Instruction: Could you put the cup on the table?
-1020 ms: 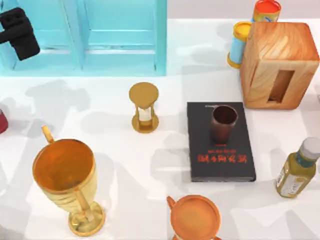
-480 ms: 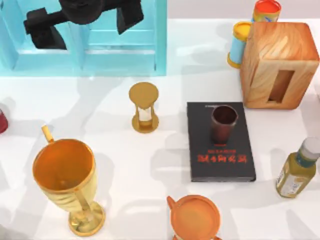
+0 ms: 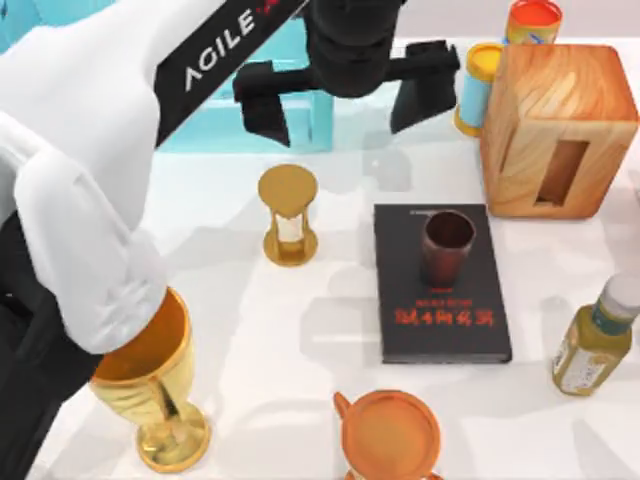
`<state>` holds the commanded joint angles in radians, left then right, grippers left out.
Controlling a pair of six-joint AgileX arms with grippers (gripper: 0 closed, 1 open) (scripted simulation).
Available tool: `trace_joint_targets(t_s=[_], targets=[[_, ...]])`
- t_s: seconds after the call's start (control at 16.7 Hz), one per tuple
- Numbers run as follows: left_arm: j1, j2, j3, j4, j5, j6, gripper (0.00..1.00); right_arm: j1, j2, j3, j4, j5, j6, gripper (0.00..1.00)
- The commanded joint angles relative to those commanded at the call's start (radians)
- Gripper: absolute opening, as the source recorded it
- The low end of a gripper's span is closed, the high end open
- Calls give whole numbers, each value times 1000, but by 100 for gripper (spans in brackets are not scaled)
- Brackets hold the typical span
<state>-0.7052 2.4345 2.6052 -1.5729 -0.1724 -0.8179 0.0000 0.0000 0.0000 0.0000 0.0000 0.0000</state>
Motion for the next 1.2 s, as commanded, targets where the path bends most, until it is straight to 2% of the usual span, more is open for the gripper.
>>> trace_joint_targets(t_s=[0.24, 0.54, 0.96, 1.2], targets=[[-108, 117, 191, -97, 19, -13, 100, 0, 0, 0, 0, 0, 0, 100], [-173, 180, 298, -151, 31, -16, 100, 0, 0, 0, 0, 0, 0, 100], [-169, 176, 282, -138, 31, -14, 100, 0, 0, 0, 0, 0, 0, 100], [-162, 147, 142, -28, 32, -5, 100, 0, 0, 0, 0, 0, 0, 100]])
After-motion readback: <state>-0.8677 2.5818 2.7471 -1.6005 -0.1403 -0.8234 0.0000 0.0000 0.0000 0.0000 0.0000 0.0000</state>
